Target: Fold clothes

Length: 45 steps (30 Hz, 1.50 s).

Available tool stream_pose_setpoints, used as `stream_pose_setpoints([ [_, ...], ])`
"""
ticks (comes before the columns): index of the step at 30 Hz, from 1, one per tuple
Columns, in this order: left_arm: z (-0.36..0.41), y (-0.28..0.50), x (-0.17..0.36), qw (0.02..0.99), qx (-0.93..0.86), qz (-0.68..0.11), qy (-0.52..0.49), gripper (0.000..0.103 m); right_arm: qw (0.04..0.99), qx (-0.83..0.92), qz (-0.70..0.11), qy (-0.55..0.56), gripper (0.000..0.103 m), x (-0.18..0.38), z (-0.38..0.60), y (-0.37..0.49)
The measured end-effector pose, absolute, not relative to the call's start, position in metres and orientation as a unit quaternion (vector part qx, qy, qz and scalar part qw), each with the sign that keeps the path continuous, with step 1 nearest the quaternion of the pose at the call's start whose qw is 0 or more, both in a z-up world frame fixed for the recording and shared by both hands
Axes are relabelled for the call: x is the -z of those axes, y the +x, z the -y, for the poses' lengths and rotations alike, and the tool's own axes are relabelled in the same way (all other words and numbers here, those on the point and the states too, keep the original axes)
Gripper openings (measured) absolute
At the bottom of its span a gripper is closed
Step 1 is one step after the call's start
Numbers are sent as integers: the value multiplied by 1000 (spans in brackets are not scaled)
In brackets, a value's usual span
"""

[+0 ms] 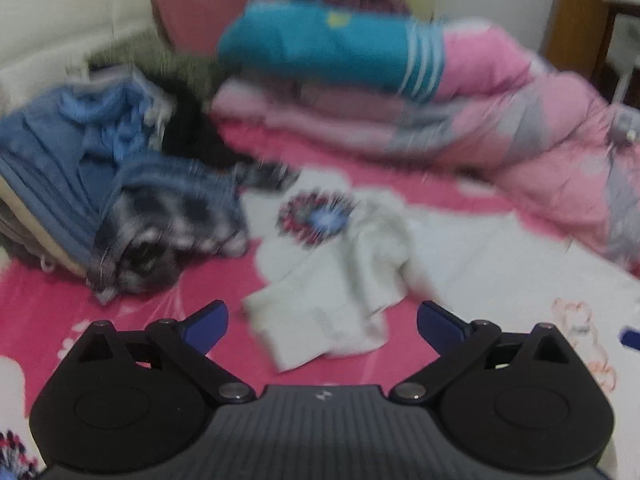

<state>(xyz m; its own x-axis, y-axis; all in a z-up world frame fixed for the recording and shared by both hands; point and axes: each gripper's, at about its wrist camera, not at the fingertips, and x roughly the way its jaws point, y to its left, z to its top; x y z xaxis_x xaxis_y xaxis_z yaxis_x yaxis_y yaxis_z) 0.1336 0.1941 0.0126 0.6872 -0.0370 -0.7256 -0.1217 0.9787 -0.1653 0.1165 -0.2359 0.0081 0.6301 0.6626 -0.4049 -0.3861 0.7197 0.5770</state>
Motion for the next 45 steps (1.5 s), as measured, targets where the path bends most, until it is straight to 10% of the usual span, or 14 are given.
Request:
stream_pose_setpoints([
  [12, -245, 195, 76, 865, -8, -458, -206, 75, 843, -340, -389, 153, 53, 58, 59, 200],
  [17, -241, 202, 70, 882, -4, -444, -160, 11, 840, -318, -408, 161, 46, 83, 36, 217],
  [45, -317, 153, -45, 976, -74, -172, 111, 9, 856, -310, -390, 139, 41, 90, 35, 196],
])
